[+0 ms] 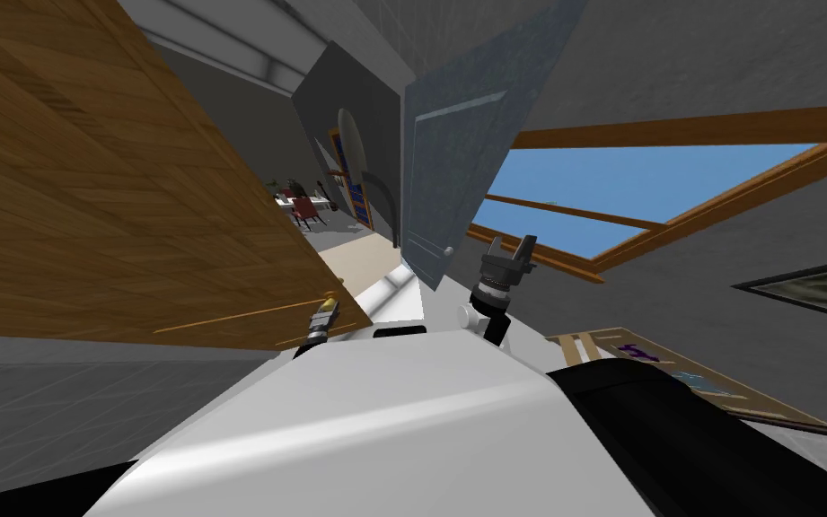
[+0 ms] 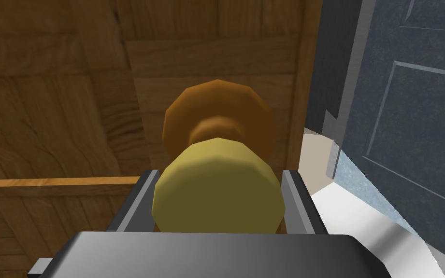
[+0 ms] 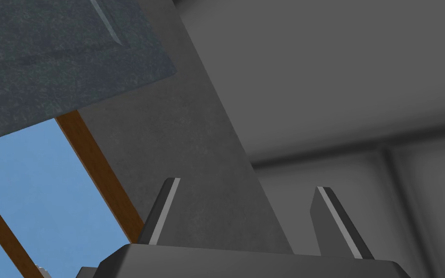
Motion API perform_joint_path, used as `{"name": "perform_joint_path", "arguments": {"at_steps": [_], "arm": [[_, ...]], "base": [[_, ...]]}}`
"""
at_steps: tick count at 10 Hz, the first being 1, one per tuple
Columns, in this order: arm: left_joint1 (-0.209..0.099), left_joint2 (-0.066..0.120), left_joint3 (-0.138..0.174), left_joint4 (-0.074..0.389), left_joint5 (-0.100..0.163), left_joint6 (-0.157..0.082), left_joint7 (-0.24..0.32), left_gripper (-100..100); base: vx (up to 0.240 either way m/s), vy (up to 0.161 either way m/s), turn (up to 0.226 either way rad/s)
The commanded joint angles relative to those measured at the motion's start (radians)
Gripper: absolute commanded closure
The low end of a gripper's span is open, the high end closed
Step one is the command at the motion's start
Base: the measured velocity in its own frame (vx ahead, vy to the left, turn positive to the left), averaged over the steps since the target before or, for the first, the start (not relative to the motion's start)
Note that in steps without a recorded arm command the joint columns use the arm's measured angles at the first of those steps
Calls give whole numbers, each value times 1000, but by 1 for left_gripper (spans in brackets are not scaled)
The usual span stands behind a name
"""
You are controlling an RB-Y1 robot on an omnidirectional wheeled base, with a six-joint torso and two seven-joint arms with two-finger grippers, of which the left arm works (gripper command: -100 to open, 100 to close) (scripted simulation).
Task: Pull the door open
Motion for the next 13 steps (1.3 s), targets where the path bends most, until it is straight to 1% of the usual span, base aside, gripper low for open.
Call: {"name": "perform_joint_path", "arguments": {"at_steps": [1,2,3,4,5,12,13], "arm": [[16,20,-22,-8,-9,-23,23,100],[22,31,-34,-10,-14,-35,35,100],[26,38,-42,-10,-18,-42,43,100],[23,32,-37,-9,-15,-32,34,100],[31,41,-52,0,-22,-51,51,100],[51,87,-107,34,-51,-137,118,100],[52,91,-111,36,-53,-144,123,100]], "base": [[-251,40,-112],[-233,37,-116],[-226,21,-80],[-104,7,-12],[-165,30,-148],[-215,53,-139],[-189,37,-105]]}}
